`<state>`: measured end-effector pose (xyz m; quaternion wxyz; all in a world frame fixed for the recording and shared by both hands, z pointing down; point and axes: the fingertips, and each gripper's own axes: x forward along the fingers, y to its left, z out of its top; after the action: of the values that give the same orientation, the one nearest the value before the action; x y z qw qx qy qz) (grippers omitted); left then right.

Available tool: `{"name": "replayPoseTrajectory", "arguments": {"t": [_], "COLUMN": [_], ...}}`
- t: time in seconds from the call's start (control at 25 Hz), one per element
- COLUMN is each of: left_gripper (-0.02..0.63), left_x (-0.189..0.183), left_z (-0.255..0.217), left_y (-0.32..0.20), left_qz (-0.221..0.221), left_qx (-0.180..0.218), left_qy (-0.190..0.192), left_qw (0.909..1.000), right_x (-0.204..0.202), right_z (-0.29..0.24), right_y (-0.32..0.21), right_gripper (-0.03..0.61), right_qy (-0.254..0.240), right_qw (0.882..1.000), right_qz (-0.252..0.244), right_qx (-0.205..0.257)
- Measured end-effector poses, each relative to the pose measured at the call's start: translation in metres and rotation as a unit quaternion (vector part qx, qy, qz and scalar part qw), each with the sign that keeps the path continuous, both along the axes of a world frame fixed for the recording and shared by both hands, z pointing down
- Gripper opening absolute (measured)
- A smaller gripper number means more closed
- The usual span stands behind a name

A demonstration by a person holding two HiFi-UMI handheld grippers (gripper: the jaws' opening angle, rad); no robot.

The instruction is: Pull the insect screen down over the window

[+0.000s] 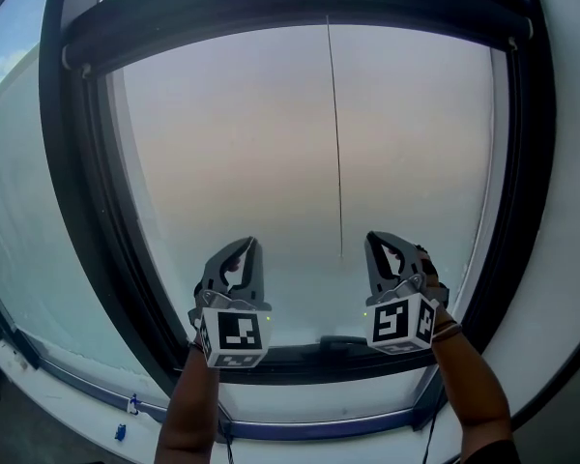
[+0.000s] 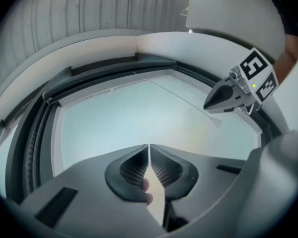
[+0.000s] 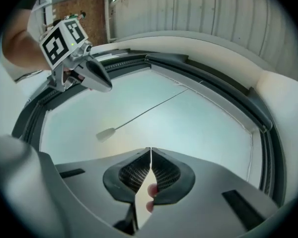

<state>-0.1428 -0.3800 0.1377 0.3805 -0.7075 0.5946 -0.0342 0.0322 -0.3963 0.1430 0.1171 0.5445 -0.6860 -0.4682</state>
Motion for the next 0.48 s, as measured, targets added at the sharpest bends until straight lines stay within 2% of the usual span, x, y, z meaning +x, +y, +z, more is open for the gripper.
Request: {"name": "replayPoseTrajectory", "arguments": {"t": [0.12,0.2,0.32,0.48], "left_gripper": [0.003,0.020,0.101,0.141], "left_x": [0.002,0.006,0.010,0.012], "left_z": [-0.043,-0.065,-0.092,-0.128], "left_y": [-0.006,-0.005,-0.006,-0.007], "left_qz": [-0.046,-0.077,-0.110,-0.154], "left_qx": [0.024,0.046,0.064,0.087], "left_qy": [-0.049,-0.091,-0.148,-0.205], "left_qw": [0.9974,0.9919,0.9807,0.9627], "right_x": [-0.001,0.001,0.002,0.000], "right_z": [-0.034,-0.050,-0.074,-0.117], "right_y": [-0.006,-0.008,-0.009,-0.002], "right_gripper": [0.003,0.005,0.018,0.062], "right_qy": [0.037,0.058,0.079,0.119], "right_qw": [0.999,0.997,0.995,0.986], "right_qz": [0.024,0.038,0.051,0.076], "right_qx": [0.029,0.035,0.036,0.086]}}
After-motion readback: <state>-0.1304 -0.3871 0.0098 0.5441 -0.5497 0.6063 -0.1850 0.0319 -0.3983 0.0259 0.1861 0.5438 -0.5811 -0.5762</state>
